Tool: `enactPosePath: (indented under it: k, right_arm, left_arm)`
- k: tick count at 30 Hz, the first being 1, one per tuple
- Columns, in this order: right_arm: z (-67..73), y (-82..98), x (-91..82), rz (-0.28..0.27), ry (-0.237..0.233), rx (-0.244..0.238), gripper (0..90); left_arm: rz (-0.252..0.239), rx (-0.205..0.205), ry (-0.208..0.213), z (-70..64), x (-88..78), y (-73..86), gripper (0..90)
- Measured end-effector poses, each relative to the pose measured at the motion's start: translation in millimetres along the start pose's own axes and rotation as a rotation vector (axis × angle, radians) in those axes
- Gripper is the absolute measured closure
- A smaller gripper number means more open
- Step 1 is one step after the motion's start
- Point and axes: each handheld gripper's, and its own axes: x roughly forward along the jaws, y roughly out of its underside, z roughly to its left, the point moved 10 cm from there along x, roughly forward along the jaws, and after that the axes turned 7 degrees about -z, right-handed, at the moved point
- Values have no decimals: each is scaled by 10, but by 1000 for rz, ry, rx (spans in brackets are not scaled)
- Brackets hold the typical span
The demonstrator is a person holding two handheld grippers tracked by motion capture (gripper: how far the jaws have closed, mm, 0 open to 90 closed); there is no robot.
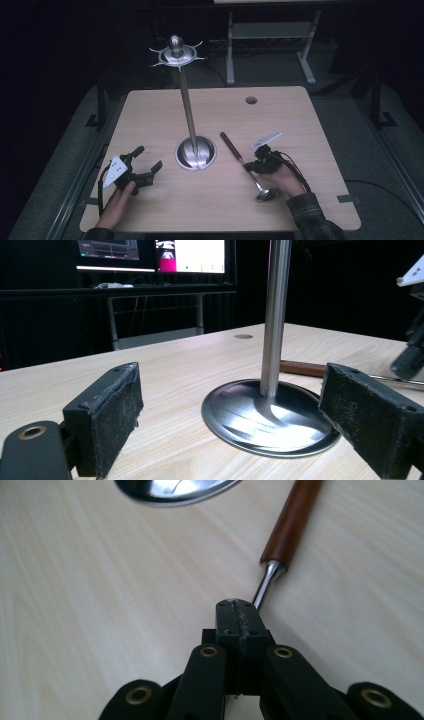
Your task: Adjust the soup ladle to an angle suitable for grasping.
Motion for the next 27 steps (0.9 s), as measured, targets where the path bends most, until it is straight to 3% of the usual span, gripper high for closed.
enactPosePath:
  k: [7,14,27]
  right_arm:
    - [120,152,-59,88,-18,-18,898]
    - [156,246,-141,105,-47,7,899]
    - [31,338,-265,144,-15,17,899]
  left_arm:
    - [-5,-2,0,-1,2,-4,96]
    - [-5,-2,0,-1,2,-4,96]
    - [-6,-3,0,2,3,-4,97]
